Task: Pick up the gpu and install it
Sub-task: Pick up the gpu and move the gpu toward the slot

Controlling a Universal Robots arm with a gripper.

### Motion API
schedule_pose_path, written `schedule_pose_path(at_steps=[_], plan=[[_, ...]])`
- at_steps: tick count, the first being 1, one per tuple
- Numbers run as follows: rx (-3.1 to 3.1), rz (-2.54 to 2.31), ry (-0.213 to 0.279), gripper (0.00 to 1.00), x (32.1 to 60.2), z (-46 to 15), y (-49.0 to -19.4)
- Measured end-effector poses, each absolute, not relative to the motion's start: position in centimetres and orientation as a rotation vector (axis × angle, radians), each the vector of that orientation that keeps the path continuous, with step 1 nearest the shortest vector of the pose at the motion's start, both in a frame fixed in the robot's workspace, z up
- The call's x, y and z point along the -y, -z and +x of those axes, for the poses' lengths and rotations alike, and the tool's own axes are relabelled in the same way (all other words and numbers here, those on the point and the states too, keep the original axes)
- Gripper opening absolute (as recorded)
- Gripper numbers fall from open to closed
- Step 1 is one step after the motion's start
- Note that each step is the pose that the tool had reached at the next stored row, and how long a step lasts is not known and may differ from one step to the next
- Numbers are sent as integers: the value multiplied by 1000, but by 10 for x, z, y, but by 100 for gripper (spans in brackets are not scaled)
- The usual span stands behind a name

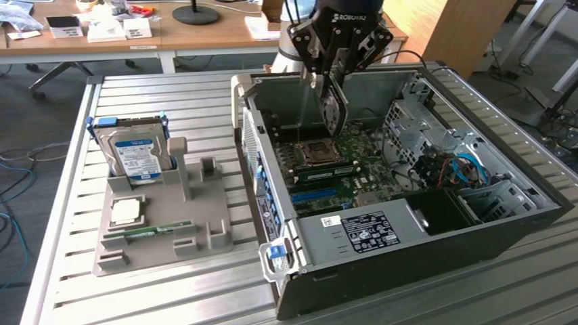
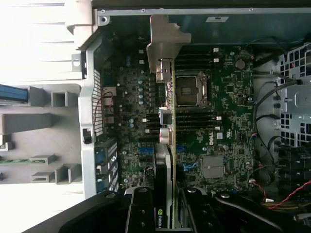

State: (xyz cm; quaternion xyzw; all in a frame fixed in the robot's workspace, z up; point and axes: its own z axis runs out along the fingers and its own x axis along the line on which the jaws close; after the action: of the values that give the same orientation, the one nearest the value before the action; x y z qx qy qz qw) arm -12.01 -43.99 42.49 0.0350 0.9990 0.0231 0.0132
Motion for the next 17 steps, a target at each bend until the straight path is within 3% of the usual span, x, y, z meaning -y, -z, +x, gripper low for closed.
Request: schedule_pose_path(at_steps=[17], plan=[[-3112, 109, -72, 27, 440, -86, -425]])
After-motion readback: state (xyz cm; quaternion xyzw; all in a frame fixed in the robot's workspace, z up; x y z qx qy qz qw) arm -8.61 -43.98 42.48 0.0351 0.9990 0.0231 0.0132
